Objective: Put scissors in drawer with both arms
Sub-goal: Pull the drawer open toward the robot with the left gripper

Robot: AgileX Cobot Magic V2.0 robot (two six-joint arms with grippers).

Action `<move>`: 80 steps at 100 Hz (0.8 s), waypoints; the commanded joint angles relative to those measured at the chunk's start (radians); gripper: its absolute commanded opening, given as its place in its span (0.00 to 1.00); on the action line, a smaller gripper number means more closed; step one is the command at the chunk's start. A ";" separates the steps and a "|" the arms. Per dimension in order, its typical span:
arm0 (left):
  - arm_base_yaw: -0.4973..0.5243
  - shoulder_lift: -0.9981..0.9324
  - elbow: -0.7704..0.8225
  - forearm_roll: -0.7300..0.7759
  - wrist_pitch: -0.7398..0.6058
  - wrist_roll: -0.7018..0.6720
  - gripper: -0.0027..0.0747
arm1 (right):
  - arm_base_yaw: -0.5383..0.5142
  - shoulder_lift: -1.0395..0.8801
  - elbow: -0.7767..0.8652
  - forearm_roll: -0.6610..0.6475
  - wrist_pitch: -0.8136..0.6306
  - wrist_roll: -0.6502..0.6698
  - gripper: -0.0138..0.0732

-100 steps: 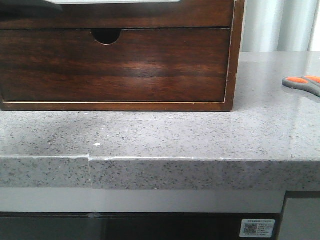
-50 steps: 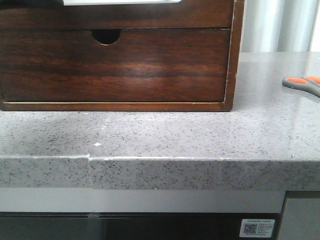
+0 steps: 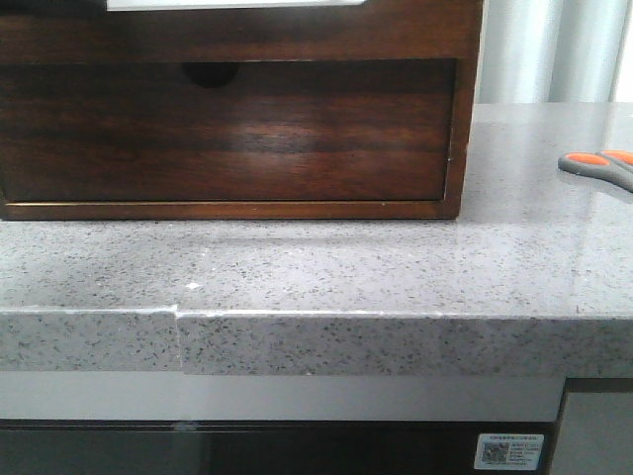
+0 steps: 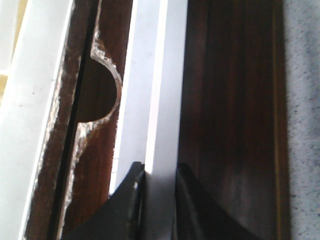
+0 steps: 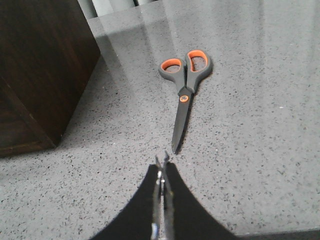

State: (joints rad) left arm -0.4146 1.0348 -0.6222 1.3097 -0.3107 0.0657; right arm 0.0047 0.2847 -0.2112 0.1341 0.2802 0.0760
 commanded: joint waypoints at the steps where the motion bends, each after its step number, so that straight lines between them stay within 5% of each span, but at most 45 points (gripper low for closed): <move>1: -0.022 -0.058 0.008 -0.043 -0.066 -0.066 0.01 | 0.002 0.016 -0.028 0.004 -0.078 -0.008 0.09; 65: -0.034 -0.326 0.176 -0.045 -0.135 -0.066 0.01 | 0.002 0.016 -0.028 0.004 -0.076 -0.008 0.09; 80: -0.034 -0.326 0.176 -0.047 -0.137 -0.066 0.15 | 0.002 0.016 -0.028 0.004 -0.076 -0.008 0.09</move>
State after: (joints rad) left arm -0.4374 0.7201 -0.4162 1.3405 -0.3756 0.0559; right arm 0.0047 0.2847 -0.2112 0.1341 0.2802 0.0760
